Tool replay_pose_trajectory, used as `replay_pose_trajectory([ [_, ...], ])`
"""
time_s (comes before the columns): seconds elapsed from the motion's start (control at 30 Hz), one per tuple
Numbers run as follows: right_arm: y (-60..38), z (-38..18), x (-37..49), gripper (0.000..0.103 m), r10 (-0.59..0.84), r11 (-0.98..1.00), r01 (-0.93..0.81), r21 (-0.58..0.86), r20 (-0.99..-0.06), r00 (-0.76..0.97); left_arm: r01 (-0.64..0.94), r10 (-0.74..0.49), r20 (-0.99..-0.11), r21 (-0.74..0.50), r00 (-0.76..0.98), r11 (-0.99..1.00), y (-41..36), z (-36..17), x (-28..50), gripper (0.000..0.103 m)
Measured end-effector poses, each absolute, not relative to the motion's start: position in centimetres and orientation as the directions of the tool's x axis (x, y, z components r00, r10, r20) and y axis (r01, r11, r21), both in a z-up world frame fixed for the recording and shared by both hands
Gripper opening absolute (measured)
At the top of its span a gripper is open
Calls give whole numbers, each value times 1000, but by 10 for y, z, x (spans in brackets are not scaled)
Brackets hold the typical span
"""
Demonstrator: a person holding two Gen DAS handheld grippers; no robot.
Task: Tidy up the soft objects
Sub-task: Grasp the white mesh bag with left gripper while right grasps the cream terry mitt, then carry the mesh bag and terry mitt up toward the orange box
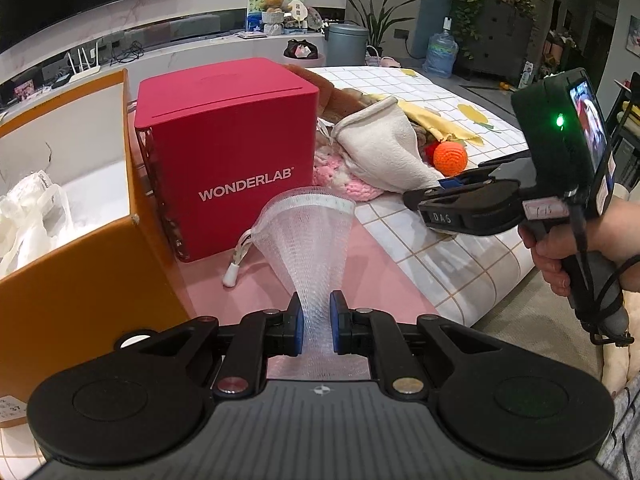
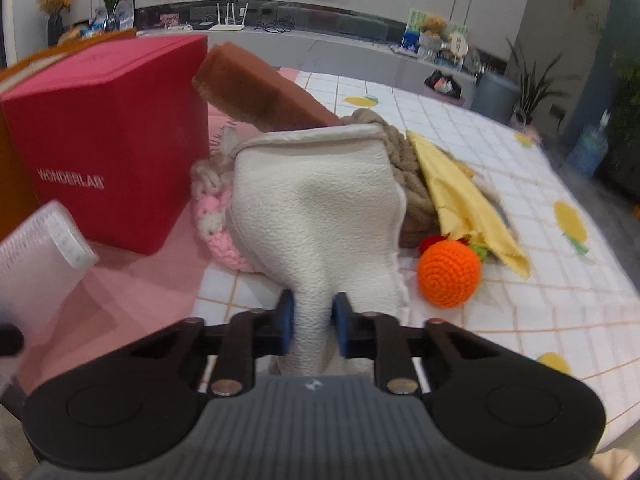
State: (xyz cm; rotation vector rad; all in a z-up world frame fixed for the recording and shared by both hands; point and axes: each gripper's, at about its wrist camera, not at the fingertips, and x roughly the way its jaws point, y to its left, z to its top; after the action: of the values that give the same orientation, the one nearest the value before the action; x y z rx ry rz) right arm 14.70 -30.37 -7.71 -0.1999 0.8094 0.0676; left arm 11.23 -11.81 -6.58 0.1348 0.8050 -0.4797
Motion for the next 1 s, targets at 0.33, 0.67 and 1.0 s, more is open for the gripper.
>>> replay_pose_trajectory([
  [0.33,-297,-74,137,10,-95,958,-124,-260,-691,717,470,-362,-701,-44,615,882,-121,-57,107,13],
  [0.67,-306,-39,120,10,-128,977,-16,-212,-646,753,464,-359,-671,-25,649,886,-121,-47,100,6],
  [1.0,-311,-9,100,10,-96,988,4,-153,-602,793,433,-360,-609,-30,707,901,-122,-37,85,2],
])
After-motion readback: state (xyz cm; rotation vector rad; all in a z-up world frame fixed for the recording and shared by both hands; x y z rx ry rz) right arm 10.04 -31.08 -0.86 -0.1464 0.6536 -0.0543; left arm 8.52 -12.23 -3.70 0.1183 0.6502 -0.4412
